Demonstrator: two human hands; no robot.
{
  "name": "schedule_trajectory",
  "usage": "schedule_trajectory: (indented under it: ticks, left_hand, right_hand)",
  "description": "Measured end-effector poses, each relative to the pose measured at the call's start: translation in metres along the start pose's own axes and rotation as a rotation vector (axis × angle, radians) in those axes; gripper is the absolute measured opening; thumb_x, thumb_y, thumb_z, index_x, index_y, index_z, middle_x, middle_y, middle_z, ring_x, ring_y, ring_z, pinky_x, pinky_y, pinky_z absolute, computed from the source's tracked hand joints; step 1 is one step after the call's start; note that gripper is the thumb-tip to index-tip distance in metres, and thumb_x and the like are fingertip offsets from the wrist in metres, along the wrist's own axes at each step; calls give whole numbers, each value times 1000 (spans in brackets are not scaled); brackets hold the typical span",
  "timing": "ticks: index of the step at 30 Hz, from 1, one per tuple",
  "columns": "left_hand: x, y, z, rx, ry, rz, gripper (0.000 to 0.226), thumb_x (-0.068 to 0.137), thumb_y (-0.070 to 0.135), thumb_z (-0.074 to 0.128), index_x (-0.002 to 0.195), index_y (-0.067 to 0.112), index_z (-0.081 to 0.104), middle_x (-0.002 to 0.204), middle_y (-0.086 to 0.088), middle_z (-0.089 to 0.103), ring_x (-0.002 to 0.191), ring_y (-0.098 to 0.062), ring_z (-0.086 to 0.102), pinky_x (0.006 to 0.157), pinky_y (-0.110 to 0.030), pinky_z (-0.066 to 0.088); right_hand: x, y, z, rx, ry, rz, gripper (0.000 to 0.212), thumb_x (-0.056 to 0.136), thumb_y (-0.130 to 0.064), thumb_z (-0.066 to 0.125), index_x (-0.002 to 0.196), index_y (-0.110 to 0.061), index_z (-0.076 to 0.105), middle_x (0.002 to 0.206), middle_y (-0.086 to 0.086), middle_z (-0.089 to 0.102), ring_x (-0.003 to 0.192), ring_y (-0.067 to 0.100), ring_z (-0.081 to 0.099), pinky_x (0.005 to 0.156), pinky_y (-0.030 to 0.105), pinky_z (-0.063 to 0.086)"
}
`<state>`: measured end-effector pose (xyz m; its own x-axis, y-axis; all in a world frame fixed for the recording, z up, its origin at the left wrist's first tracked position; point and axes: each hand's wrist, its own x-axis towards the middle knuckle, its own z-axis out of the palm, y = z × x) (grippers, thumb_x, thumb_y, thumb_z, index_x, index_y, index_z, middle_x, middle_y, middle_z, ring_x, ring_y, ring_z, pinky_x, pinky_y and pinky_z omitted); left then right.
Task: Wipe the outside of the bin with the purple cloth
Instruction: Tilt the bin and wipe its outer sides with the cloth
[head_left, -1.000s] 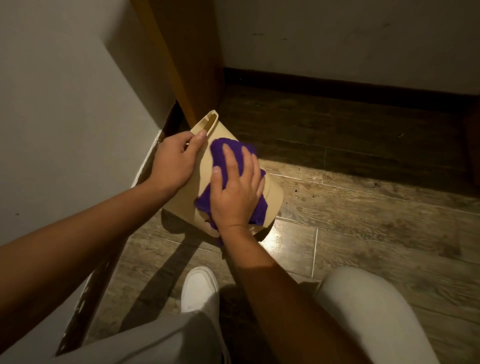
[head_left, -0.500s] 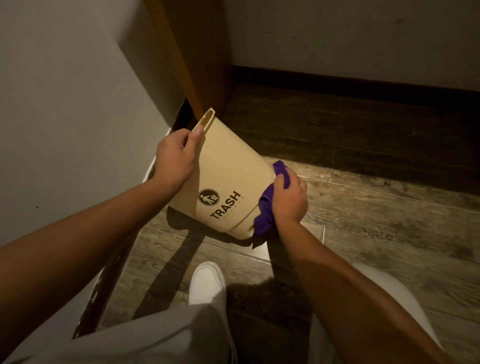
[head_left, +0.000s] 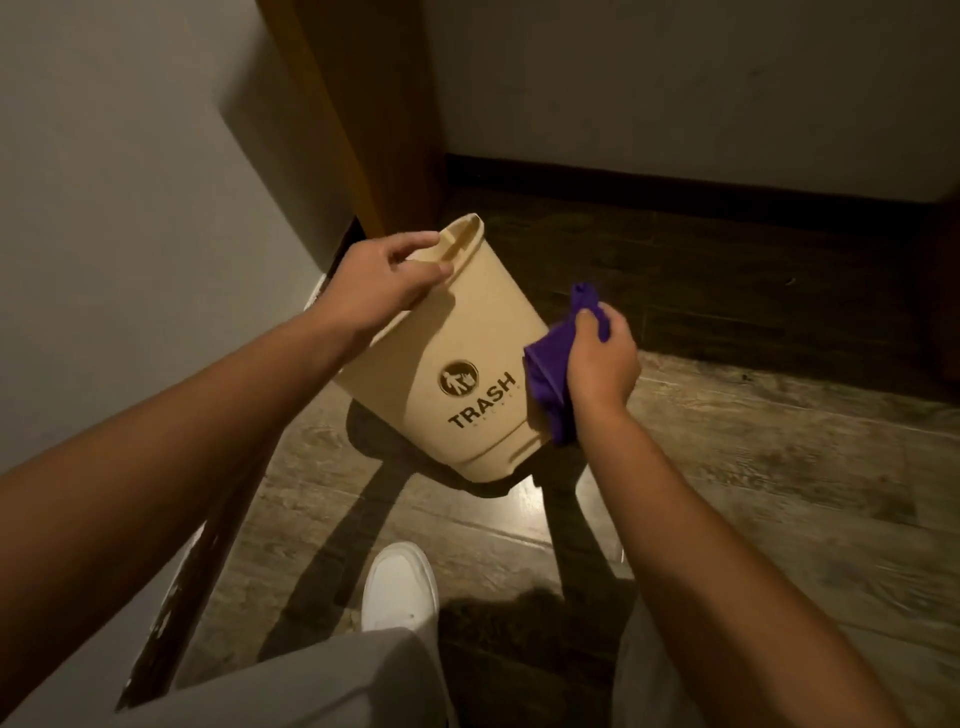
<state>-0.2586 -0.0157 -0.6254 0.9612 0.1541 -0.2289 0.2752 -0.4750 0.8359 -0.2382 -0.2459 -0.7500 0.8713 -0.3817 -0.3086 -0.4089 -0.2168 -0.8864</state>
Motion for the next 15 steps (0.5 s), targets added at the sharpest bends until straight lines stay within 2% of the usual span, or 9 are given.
schedule_trajectory:
  ticks: [2,3,5,7,8,11,12,15]
  left_hand:
    - [-10,-3,-1,115,-52,69,51,90,46,70,139,38,57,115,10,66,98,-4,65,80,-24,51]
    - [-19,-10,2,215,-87,89,49,95,44,65,141,34,56,116,10,67,102,-7,65,85,-28,51]
    - [-34,-29,14,339,-161,114,32,103,34,54,131,24,65,113,6,71,101,-14,68,90,-38,56]
    - [-46,-41,29,300,-170,100,28,106,32,47,118,21,71,99,3,75,90,-13,72,84,-44,60]
    - [-49,-44,35,311,-158,117,32,106,38,45,117,21,70,96,2,76,87,-11,72,82,-44,61]
    - [-55,-51,50,529,-305,218,65,94,71,39,135,23,57,101,3,74,89,-11,70,81,-40,60]
    - [-57,-56,53,622,-350,267,71,91,75,42,139,24,52,103,3,73,88,-12,69,80,-38,59]
    - [-57,-66,52,766,-309,452,45,102,47,49,139,22,52,97,-2,74,81,-19,70,75,-40,58]
  right_hand:
    - [-4,7,3,17,15,-1,39,104,-45,50,140,-32,55,121,-5,64,99,13,64,77,31,53]
    - [-7,11,5,24,16,1,40,104,-44,50,141,-31,56,124,-3,64,106,17,64,85,36,54]
    - [-11,18,10,57,8,-4,40,104,-43,52,141,-29,57,128,-1,65,112,19,62,93,39,53]
    - [-17,19,16,84,11,8,40,103,-41,54,141,-28,59,130,0,66,109,17,61,90,35,51]
    - [-18,18,19,97,18,15,40,103,-40,55,141,-27,59,130,0,66,105,15,59,86,32,48]
    - [-24,8,29,138,5,-7,40,102,-43,56,140,-28,59,128,-2,66,100,10,58,76,24,45]
    - [-26,5,31,143,-16,-30,41,101,-44,56,139,-29,59,126,-4,66,102,9,60,77,24,49]
    - [-28,-2,32,166,-45,-45,40,101,-44,56,139,-30,60,119,-9,65,104,11,64,80,27,54]
